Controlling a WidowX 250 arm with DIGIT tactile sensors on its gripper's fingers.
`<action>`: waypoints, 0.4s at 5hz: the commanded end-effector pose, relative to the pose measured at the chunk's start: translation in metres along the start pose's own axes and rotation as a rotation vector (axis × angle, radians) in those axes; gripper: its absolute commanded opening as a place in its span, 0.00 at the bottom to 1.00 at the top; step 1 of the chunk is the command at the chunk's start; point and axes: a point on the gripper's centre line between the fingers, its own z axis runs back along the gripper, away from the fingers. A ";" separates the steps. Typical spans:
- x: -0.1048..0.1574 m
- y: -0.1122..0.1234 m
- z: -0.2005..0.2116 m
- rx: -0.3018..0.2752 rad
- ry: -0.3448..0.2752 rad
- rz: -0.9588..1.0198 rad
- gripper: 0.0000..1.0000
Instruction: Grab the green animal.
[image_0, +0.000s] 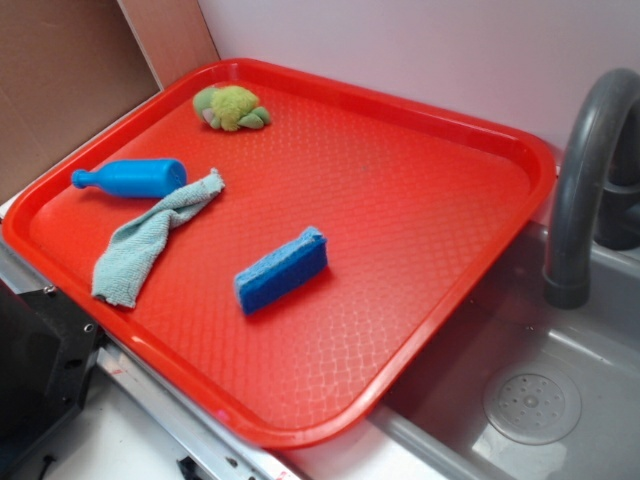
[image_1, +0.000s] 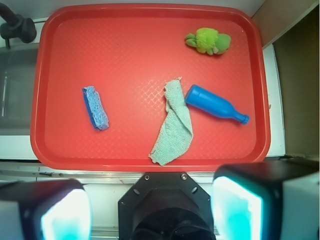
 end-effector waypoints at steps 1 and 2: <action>0.000 0.000 0.000 0.000 0.000 0.000 1.00; 0.016 0.003 -0.009 0.042 -0.062 0.246 1.00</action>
